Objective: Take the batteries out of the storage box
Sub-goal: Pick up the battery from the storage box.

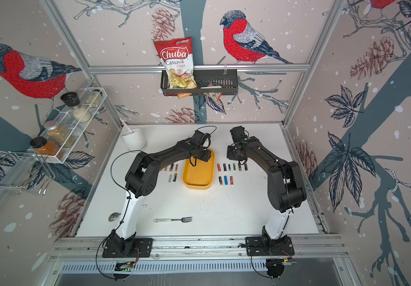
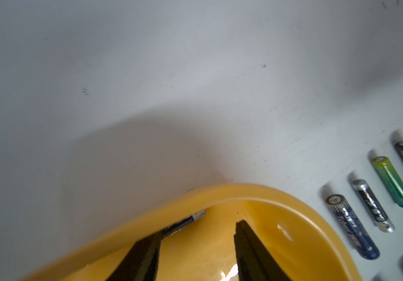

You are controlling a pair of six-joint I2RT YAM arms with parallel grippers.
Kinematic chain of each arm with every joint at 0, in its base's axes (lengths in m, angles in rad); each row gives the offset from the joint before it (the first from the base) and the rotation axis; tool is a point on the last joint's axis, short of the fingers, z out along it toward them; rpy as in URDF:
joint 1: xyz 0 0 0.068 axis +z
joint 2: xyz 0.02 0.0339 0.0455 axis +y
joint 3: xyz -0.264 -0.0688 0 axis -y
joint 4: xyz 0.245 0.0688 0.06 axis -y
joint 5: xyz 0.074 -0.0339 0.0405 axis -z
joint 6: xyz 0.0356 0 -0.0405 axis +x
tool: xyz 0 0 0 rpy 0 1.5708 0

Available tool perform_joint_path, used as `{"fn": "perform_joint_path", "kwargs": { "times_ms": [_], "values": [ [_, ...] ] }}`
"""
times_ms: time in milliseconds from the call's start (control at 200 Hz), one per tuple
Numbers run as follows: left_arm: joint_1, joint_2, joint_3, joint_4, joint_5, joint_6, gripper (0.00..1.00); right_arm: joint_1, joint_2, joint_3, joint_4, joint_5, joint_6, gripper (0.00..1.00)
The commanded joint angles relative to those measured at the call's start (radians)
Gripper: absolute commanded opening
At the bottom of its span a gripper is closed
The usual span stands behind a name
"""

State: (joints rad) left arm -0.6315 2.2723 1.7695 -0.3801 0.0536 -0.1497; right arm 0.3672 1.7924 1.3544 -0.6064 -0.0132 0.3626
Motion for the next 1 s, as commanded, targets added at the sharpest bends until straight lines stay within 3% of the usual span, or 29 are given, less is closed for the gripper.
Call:
{"fn": "perform_joint_path", "kwargs": {
  "times_ms": [0, 560, 855, 996],
  "values": [
    [0.002, 0.007, 0.006, 0.038, 0.006, 0.024, 0.53, -0.003, -0.008, -0.005, -0.008, -0.004, -0.013, 0.31],
    [0.001, -0.012, -0.052, 0.044, 0.006, 0.022, 0.51, -0.009, -0.025, -0.025, -0.004, -0.005, -0.012, 0.31],
    [0.001, -0.018, -0.059, 0.022, -0.001, 0.015, 0.32, -0.009, -0.031, -0.029, 0.002, -0.008, -0.008, 0.31],
    [0.001, -0.004, -0.047, 0.001, -0.013, 0.013, 0.3, -0.008, -0.04, -0.034, 0.002, -0.005, -0.01, 0.31]
  ]
}}
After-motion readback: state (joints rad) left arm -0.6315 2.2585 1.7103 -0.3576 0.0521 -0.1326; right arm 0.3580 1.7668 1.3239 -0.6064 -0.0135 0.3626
